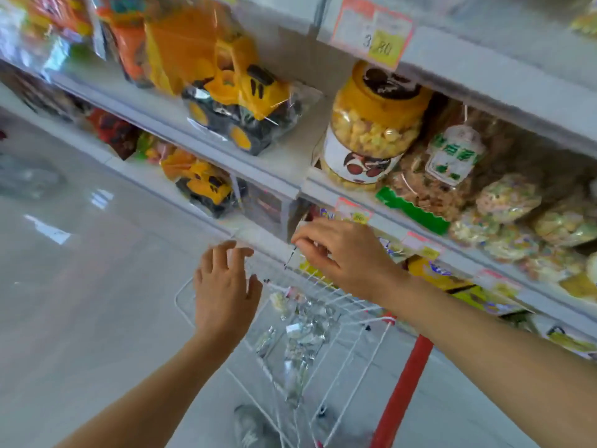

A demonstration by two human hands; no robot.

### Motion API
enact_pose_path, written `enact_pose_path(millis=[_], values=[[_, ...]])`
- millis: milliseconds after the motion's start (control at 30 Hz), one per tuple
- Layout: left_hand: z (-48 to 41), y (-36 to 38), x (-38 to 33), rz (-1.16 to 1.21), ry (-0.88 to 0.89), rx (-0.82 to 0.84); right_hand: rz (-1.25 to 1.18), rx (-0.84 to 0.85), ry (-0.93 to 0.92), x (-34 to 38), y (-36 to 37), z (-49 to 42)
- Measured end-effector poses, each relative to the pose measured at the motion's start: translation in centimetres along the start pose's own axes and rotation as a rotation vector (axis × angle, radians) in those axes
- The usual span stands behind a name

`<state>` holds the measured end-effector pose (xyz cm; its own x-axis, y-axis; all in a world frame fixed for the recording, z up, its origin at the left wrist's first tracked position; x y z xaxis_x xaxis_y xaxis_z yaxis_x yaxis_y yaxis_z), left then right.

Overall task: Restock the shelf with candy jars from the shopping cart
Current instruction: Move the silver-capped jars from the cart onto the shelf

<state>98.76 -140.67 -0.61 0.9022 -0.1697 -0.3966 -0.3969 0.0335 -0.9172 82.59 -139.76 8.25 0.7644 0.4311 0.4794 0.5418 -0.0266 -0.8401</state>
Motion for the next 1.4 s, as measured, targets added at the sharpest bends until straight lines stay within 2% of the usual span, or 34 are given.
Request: enact_pose_path(millis=[167,300,500,700,933,1167,1300,1400], values=[[6.1,5.9,8.5,-0.103,-0.374,0.199,-0.079,0.287,0.049,-2.6,10.8,1.1],[9.8,9.4,11.1,-0.009,-0.52,0.23,-0.052,0.491,0.097,-5.5,17.8,2.9],[12.4,13.2,10.5,0.227,-0.639,0.117,0.067,0.828,0.115,-9.5,25.9,5.8],[13.3,14.3,9.8,0.259,-0.696,-0.029,0.248,1.14,0.132,-13.7,31.4,10.2],[14.2,15.3,10.0,0.193,-0.736,-0.055,0.322,1.186,0.172,-16.7,34.8,14.1],[14.6,15.7,10.1,0.261,-0.765,-0.097,0.159,0.992,0.021,-15.0,36.7,11.7],[14.5,15.8,10.1,0.279,-0.762,-0.104,0.089,1.079,-0.135,-12.3,39.6,11.5],[14.5,15.9,10.0,0.274,-0.764,-0.098,0.151,1.187,-0.156,-11.7,41.6,12.5]])
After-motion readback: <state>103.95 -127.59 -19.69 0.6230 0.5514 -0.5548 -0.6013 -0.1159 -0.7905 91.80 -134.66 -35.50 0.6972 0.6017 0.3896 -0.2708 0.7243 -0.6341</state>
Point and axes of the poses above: each hand's wrist, its own z-axis away from the middle knuckle, its own y-axis out of the palm, x = y × z, the point moved 8 cm from there along -z, towards the middle knuckle, and after that the axes turned 3 degrees about -y, right-handed, at the moved point
